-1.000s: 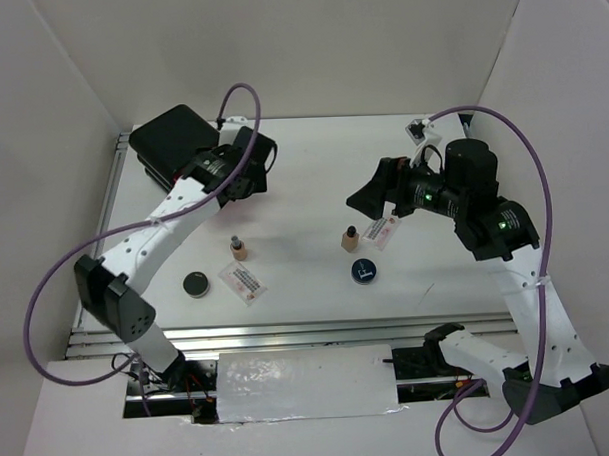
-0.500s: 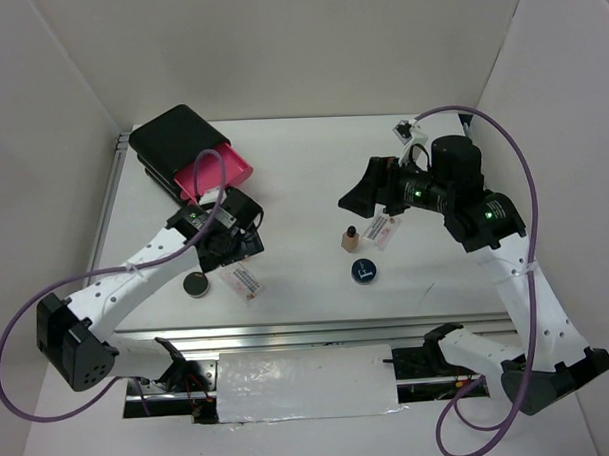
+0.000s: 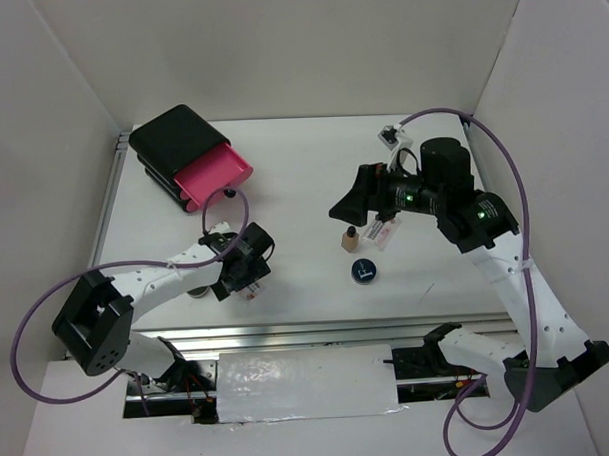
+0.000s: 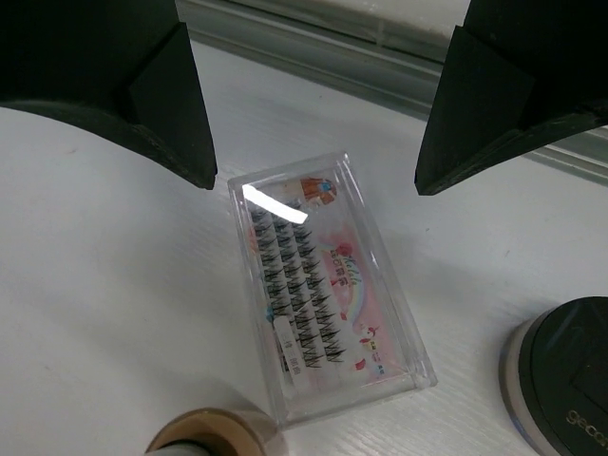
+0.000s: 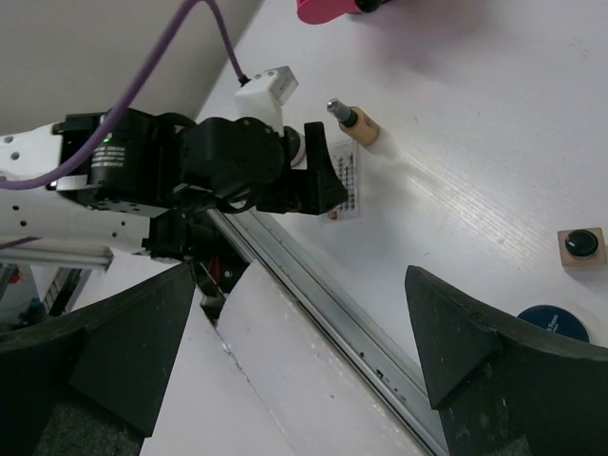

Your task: Organize the makeup

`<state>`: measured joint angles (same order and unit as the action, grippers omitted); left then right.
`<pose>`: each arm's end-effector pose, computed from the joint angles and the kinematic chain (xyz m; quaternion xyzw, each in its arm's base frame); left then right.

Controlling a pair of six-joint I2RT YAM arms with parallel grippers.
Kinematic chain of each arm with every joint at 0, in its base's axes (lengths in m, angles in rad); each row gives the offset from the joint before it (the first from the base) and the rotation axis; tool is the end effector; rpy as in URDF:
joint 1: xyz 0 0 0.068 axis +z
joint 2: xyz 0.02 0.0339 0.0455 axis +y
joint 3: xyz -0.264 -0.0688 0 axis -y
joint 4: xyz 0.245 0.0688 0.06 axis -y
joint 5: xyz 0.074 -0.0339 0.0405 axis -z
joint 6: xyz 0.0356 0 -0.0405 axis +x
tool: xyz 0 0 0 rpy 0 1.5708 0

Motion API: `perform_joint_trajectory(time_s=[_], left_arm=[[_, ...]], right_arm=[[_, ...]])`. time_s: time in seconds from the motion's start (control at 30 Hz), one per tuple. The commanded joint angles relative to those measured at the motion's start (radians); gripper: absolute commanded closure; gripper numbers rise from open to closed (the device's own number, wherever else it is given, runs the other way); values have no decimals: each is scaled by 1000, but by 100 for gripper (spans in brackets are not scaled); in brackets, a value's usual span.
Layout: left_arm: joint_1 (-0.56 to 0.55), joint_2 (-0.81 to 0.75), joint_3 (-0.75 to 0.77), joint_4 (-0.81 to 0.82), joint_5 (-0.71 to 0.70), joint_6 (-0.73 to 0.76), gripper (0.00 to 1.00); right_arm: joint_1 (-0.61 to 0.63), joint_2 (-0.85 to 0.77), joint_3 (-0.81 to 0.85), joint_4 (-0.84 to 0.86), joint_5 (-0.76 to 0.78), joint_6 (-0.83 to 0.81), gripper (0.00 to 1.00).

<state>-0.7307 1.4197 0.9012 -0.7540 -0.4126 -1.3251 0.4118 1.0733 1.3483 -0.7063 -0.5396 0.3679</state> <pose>0.1988 -0.1590 0.2033 -0.3126 0.9166 -0.0199 0.2486 0.1837 0.1002 0.4261 -0.1616 0.8082 0.4052 0.3956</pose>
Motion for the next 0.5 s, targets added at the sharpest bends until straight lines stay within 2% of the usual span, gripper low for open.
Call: perform_joint_trajectory(time_s=[0.0,0.47], left_arm=[[-10,21,-21,112,-38,-69,1],[-12,96,-67,159,-68,-88,1]], right_arm=[[38,-3,8,34,-20,-30,0],[88,19,84,8,0,-49,0]])
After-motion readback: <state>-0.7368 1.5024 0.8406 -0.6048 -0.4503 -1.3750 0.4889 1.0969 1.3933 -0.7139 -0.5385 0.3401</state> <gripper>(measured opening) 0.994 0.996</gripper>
